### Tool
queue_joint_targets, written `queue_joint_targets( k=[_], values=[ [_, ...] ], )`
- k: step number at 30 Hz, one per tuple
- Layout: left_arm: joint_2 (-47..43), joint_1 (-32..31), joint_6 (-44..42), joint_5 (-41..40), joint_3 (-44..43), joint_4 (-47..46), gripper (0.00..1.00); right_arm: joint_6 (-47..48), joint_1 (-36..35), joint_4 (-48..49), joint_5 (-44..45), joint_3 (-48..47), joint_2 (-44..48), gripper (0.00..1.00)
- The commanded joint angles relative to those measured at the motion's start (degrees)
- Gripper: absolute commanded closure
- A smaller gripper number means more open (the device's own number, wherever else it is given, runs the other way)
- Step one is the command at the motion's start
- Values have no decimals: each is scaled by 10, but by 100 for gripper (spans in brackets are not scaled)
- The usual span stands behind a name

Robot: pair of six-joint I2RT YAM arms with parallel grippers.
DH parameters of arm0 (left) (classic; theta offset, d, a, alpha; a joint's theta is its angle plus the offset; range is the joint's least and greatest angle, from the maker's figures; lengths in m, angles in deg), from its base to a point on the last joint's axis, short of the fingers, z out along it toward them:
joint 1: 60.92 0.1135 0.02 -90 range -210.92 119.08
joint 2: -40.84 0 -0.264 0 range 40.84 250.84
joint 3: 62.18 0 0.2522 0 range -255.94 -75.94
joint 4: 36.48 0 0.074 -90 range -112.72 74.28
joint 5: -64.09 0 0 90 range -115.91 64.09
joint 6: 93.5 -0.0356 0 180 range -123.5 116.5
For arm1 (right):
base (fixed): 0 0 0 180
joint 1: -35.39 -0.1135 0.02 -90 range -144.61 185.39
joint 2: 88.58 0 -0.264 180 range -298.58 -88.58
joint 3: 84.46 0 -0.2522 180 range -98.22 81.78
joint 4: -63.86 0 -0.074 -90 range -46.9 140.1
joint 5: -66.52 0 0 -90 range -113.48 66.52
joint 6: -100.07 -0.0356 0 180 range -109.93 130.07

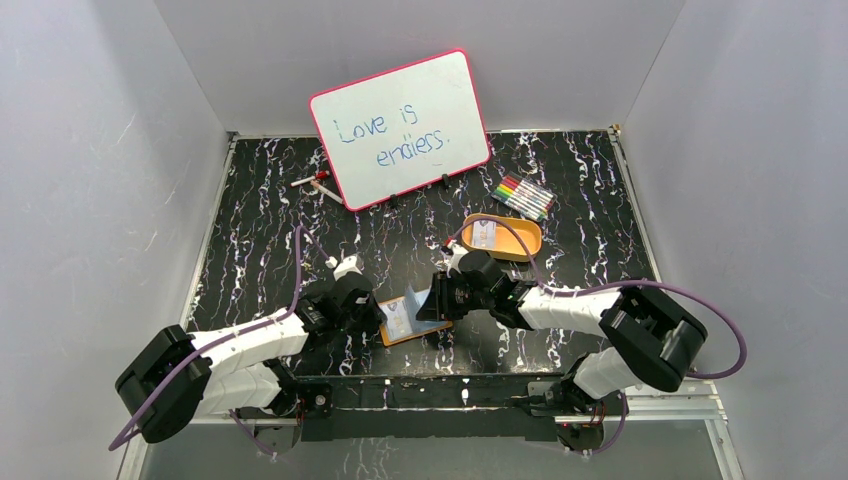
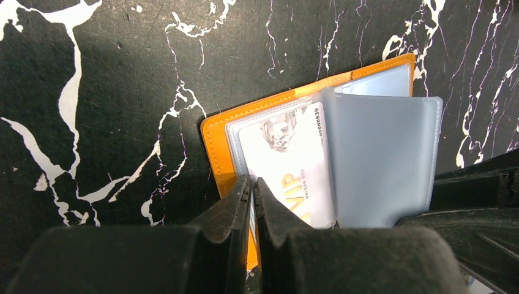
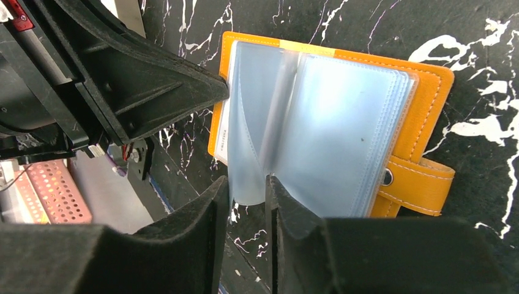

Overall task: Put the credit cards into the card holder
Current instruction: Turn over the card slot in the card holder.

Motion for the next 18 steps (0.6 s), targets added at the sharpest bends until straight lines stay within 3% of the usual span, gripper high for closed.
queue_joint_targets(
  k=[1, 12, 18],
  values=[
    [-4, 2, -7, -3, 10, 37, 95, 10, -3, 24, -7, -20, -6, 68],
    [-50, 2, -18, -26, -20, 70, 95, 27, -3, 13, -10, -29, 4, 89],
    [-80, 2, -21, -16, -44, 55, 94, 55, -25, -29, 15, -67, -15, 88]
  ],
)
